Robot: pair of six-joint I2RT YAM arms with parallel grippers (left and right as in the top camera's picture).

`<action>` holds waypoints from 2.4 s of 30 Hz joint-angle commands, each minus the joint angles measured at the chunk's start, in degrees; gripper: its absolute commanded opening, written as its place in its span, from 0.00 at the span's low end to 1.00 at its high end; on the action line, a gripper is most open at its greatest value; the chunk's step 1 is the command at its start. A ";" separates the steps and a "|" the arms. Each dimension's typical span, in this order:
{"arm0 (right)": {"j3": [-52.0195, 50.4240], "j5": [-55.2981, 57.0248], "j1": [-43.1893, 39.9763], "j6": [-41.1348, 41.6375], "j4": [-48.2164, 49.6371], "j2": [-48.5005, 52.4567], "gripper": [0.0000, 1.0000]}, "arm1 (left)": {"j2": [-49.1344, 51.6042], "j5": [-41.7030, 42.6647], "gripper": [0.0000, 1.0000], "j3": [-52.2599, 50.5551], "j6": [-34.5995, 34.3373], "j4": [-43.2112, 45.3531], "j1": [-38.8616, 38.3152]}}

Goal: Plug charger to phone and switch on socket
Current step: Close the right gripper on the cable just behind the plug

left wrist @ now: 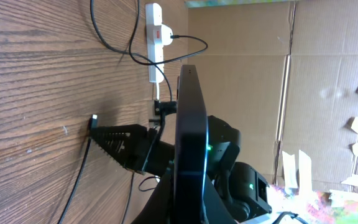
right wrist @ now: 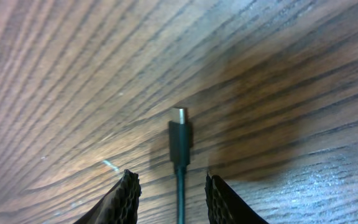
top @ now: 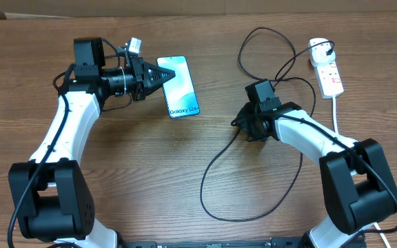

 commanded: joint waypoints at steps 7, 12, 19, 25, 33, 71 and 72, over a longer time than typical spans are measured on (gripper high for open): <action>0.61 0.57 0.42 0.22 1.05 1.33 0.28 | -0.15 1.75 0.04 0.59 -1.16 0.11 -0.31; 0.61 0.46 0.39 0.26 1.33 2.73 0.27 | -0.15 1.75 0.04 0.59 -1.18 0.11 -0.31; 0.61 0.50 0.39 0.44 1.73 2.93 0.26 | -0.15 1.77 0.04 0.59 -1.18 0.11 -0.31; 0.61 0.61 0.39 0.44 2.12 2.93 0.16 | -0.15 1.77 0.04 0.59 -1.18 0.11 -0.31; 0.61 1.62 0.39 0.42 2.40 2.93 0.16 | -0.15 1.77 0.04 0.59 -1.40 0.11 -0.31; 0.76 -0.76 0.13 -1.44 3.19 2.89 0.04 | -0.15 1.79 0.04 0.59 -1.40 0.11 -0.31; 0.79 -2.25 -0.09 -2.62 3.63 2.80 0.04 | -0.15 1.79 0.04 0.59 -1.40 0.11 -0.31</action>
